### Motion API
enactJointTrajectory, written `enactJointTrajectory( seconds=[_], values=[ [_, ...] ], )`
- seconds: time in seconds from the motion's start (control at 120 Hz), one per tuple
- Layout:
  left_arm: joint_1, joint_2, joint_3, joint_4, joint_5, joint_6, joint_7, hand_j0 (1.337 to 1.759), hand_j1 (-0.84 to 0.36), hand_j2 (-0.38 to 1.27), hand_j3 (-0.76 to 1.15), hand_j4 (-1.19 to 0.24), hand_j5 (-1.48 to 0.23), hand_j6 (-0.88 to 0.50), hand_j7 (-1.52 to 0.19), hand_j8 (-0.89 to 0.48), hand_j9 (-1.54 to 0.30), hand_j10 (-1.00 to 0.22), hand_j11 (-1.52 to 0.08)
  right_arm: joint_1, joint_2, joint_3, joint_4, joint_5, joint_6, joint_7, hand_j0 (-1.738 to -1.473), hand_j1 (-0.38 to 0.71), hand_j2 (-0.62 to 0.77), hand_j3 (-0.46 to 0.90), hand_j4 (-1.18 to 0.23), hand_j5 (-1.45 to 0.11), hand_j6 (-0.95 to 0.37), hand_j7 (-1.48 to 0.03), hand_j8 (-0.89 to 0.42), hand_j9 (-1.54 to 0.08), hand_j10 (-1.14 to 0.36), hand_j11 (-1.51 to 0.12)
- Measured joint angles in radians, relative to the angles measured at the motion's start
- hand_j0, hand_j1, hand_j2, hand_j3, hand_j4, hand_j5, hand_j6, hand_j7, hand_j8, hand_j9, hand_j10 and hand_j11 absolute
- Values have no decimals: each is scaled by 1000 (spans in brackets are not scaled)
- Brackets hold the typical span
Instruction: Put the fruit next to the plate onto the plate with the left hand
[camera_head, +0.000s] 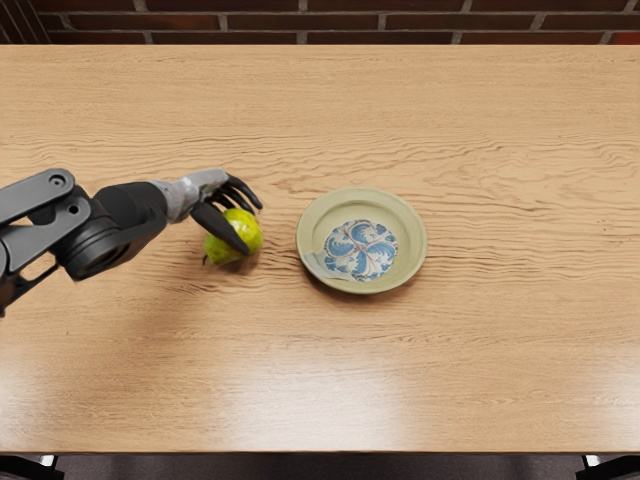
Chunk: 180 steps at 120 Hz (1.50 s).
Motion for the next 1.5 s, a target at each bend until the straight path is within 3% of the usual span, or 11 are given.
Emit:
enactJointTrajectory(
  seconds=[0.308, 0.517, 0.608, 0.942, 0.992, 1.117, 1.283, 1.367, 1.5],
  values=[
    [-91, -11, -40, 7, -62, -6, 0, 1656, -185, 254, 0, -562, -776, -476, -764, -361, -763, -417, -755, 0, 0, 0, 0, 0, 0, 0, -1658, -323, -4, 0, -21, -28, -21, -28, -21, -28, -21, -28],
    [-135, -102, -42, 8, -64, -6, 0, 1656, -208, 328, 0, -567, -777, -504, -771, -374, -765, -418, -754, 0, 0, 0, 0, 0, 0, 0, -1658, -323, -4, 0, -21, -28, -21, -28, -21, -28, -21, -28],
    [-142, -143, -41, 8, -65, -6, 0, 1657, -215, 316, 0, -567, -781, -502, -777, -365, -769, -404, -756, 0, 0, 0, 0, 0, 0, 0, -1658, -323, -4, 0, -21, -28, -21, -28, -21, -28, -21, -28],
    [-140, -261, -22, 10, -65, -6, 0, 1658, -282, 529, 0, -567, -777, -549, -777, -394, -770, -419, -748, 0, 0, 0, 0, 0, 0, 0, -1658, -323, -4, 0, -21, -28, -21, -28, -21, -28, -21, -28],
    [-143, -264, -15, 11, -63, -7, 0, 1658, -242, 445, 0, -526, -716, -512, -717, -390, -711, -403, -694, 0, 0, 0, 0, 0, 0, 0, -1658, -323, -4, 0, -21, -28, -21, -28, -21, -28, -21, -28],
    [-173, -263, -3, 13, -61, -9, 0, 1658, -12, 249, 0, -319, -432, -312, -433, -246, -430, -253, -420, 0, 0, 0, 0, 0, 0, 0, -1658, -324, -4, 0, -21, -28, -21, -28, -21, -28, -21, -28],
    [-205, -248, -16, 22, -80, -23, -1, 1658, 177, 113, 0, -152, -205, -149, -205, -120, -204, -123, -200, 0, 0, 0, 0, 0, 0, 0, -1658, -323, -4, 0, -21, -28, -21, -28, -21, -28, -21, -28],
    [-194, -174, -59, 25, -160, -117, -1, 1658, 227, 76, 0, -109, -145, -107, -145, -87, -144, -89, -142, 0, 0, 0, 0, 0, 0, 0, -1658, -323, -4, 0, -21, -28, -21, -28, -21, -28, -21, -28],
    [-174, -3, -175, 28, -391, -387, -1, 1658, 274, 42, 0, -67, -88, -66, -88, -56, -88, -56, -86, 0, 0, 0, 0, 0, 0, 0, -1658, -323, -4, 0, -21, -28, -21, -28, -21, -28, -21, -28]
  ],
)
